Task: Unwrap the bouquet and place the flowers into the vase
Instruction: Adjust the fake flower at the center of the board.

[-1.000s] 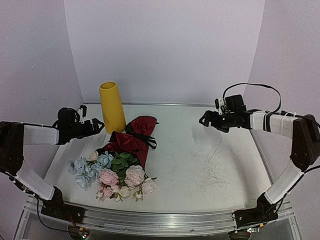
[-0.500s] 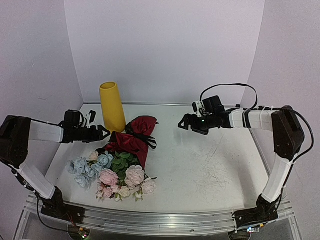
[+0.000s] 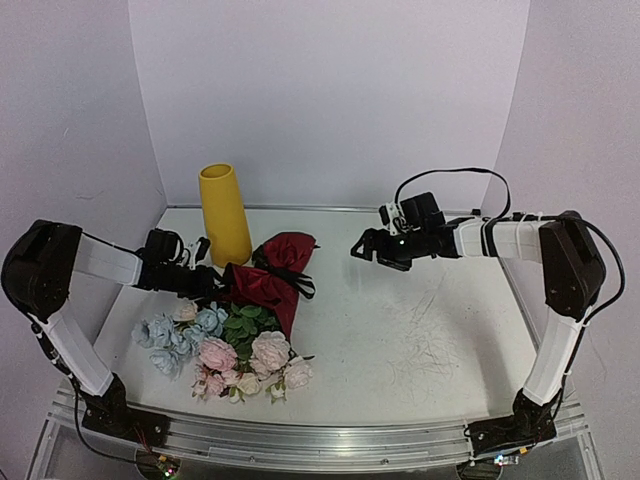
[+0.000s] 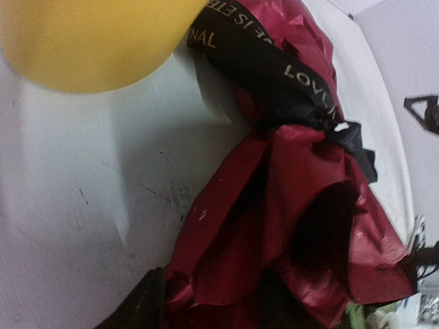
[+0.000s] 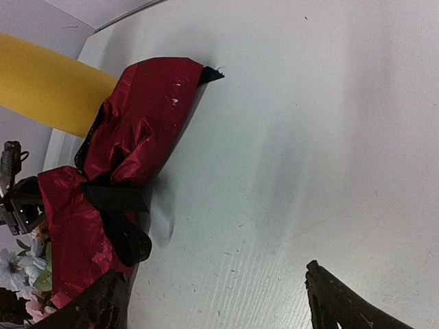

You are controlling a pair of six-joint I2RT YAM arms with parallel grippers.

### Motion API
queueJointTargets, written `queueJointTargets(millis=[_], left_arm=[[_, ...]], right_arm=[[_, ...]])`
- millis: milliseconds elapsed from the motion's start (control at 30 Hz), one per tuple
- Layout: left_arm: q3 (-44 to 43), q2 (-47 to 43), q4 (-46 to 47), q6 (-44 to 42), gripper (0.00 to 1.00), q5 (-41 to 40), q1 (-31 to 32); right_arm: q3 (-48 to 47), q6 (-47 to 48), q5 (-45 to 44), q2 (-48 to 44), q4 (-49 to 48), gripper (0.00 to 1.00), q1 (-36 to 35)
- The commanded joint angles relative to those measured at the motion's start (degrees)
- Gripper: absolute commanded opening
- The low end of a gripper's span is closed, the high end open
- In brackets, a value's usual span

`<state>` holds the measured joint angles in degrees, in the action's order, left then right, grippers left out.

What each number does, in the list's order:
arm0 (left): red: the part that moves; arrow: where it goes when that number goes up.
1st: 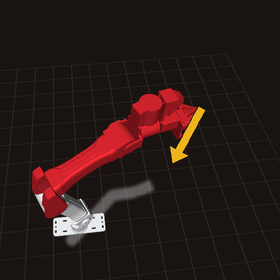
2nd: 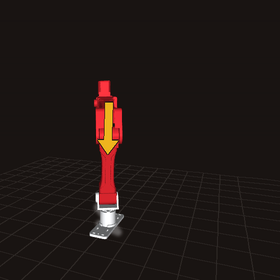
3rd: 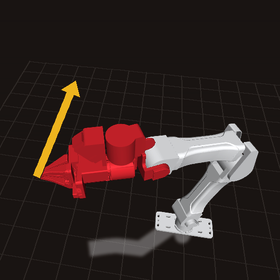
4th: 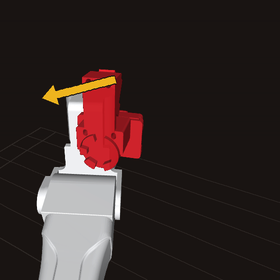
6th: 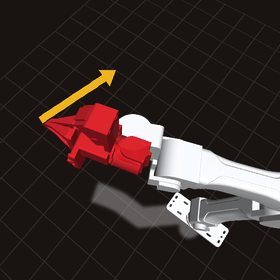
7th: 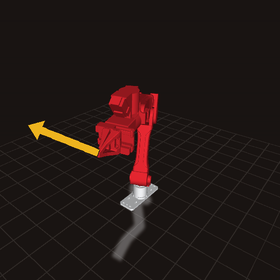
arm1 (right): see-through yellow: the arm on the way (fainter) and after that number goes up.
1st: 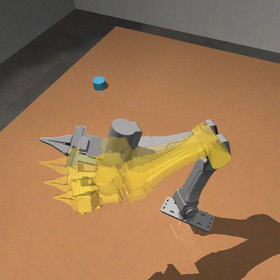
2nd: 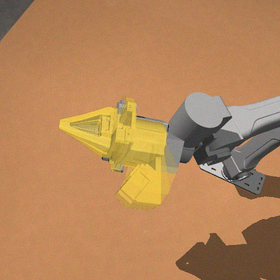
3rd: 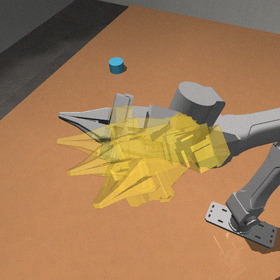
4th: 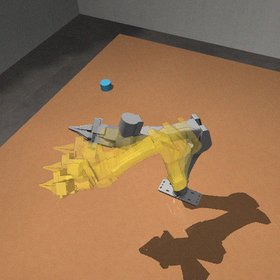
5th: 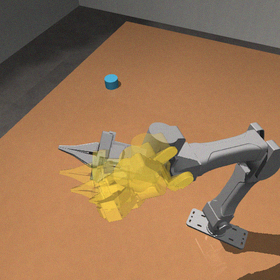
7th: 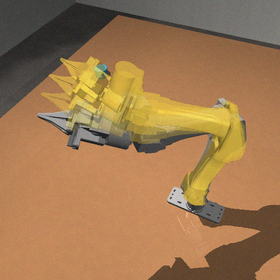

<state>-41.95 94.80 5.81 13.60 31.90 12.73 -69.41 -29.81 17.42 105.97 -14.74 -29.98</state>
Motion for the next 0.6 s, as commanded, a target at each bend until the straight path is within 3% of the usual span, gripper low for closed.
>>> queueJointTargets(millis=[0, 67, 133, 567], left_arm=[[-4.19, 2.82, -1.33, -0.66, 0.34, 1.84, 1.43], [-4.36, 3.57, -1.74, -0.6, 0.24, 2.06, 2.29], [-4.35, 3.98, -1.99, -0.32, 0.2, 2.59, 3.41], [-9.15, 7.73, -2.04, 3.4, 0.24, 3.01, 11.0]], right_arm=[[-1.08, -0.34, 1.71, 0.54, -0.04, 0.9, -0.93], [-1.08, -0.48, 1.71, 0.56, -0.09, 0.9, -1.03], [-1.16, -0.42, 1.83, 0.45, -0.03, 0.9, -1.03], [-1.09, 3.39, 4.98, 0.11, 0.92, 0.9, -1.02]])
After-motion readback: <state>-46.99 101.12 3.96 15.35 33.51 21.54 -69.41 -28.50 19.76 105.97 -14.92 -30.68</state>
